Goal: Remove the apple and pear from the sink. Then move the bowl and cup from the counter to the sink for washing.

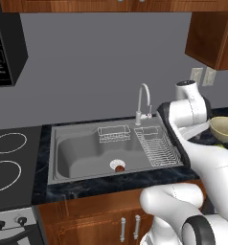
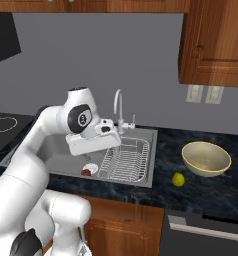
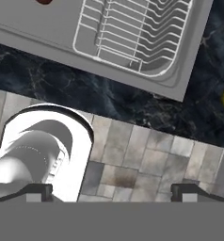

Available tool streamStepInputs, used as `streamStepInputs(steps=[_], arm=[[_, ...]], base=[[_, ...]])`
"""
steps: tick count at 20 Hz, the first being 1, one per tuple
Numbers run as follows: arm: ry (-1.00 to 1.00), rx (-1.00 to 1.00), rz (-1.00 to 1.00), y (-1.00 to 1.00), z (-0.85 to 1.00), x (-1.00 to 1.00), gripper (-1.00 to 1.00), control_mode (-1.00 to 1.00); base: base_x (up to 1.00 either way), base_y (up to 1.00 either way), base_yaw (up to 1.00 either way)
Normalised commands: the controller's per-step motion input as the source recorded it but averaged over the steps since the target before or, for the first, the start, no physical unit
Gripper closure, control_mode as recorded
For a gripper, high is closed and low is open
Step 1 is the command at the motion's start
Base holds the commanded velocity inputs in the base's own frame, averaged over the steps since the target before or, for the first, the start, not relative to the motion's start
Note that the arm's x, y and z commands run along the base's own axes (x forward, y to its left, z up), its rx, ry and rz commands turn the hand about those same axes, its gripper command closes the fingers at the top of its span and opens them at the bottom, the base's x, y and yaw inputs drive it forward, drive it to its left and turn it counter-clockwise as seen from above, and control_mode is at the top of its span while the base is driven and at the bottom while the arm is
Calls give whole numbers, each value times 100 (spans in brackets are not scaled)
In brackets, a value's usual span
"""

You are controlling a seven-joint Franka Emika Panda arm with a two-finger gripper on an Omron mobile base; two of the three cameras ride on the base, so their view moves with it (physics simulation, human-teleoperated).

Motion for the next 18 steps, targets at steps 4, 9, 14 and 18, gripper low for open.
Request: streamStepInputs(steps=[4,9,14,18], arm=[[0,10,0,52,0,0,-100,-100],[0,9,0,51,0,0,-100,-100],[0,12,-1,49,0,1,-100,-100],[0,12,-5,48,-1,2,-100,-100]], base=[[0,0,0],[0,0,0],[0,0,0],[0,0,0]])
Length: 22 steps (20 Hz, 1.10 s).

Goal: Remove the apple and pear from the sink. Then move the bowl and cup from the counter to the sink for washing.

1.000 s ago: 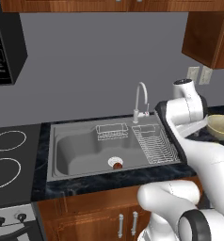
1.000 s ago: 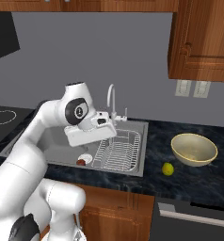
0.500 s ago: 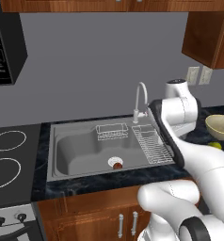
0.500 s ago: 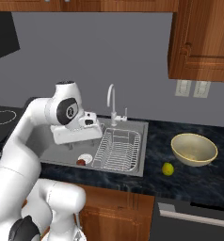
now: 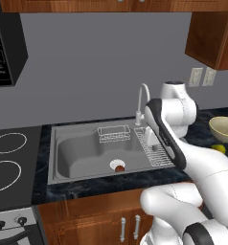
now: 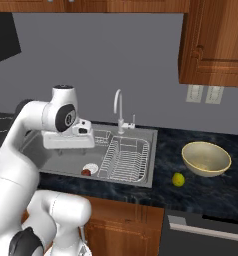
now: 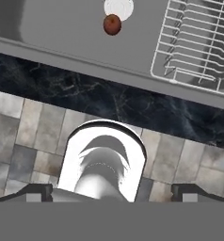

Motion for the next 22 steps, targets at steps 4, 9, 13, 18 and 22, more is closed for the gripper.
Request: streamStepInputs(steps=[4,9,13,18,22], arm=[[0,12,-6,45,-1,9,-100,-100],[0,6,-4,33,-3,14,-100,-100],[0,0,-7,31,-7,13,-100,-100],[0,0,-10,29,-12,16,-100,-100],[0,-1,-12,21,-16,25,-100,-100]], base=[[0,0,0],[0,0,0],[0,0,0],[0,0,0],[0,0,0]])
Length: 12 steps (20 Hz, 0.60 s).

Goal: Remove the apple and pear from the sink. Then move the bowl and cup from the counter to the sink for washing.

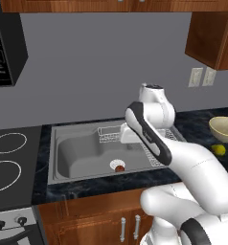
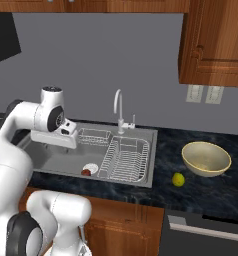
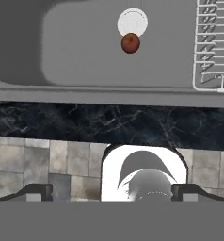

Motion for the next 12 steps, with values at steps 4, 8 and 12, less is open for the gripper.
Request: streamStepInputs(steps=[4,8,12], arm=[[4,0,-9,6,-18,34,-100,-100],[9,0,-4,0,-20,36,-100,-100],[5,0,0,0,-18,35,-100,-100]], base=[[0,0,0],[0,0,0],[0,0,0]])
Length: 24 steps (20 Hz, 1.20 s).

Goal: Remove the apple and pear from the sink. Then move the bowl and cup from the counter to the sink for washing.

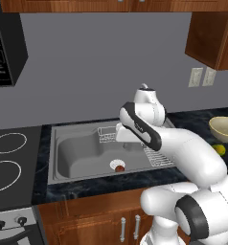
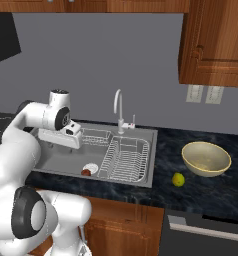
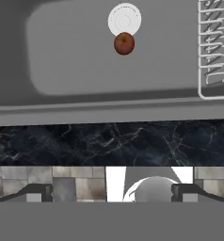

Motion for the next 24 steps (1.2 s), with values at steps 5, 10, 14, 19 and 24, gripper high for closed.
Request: streamStepInputs(steps=[5,10,14,19,24], arm=[[3,-2,0,0,-17,29,-100,-100],[0,-5,0,0,-14,30,-100,-100],[0,-5,0,0,-14,25,-100,-100],[0,-2,0,0,-16,20,-100,-100],[1,0,0,0,-20,17,-100,-100]], base=[[0,0,0],[0,0,0],[0,0,0],[0,0,0],[0,0,0]])
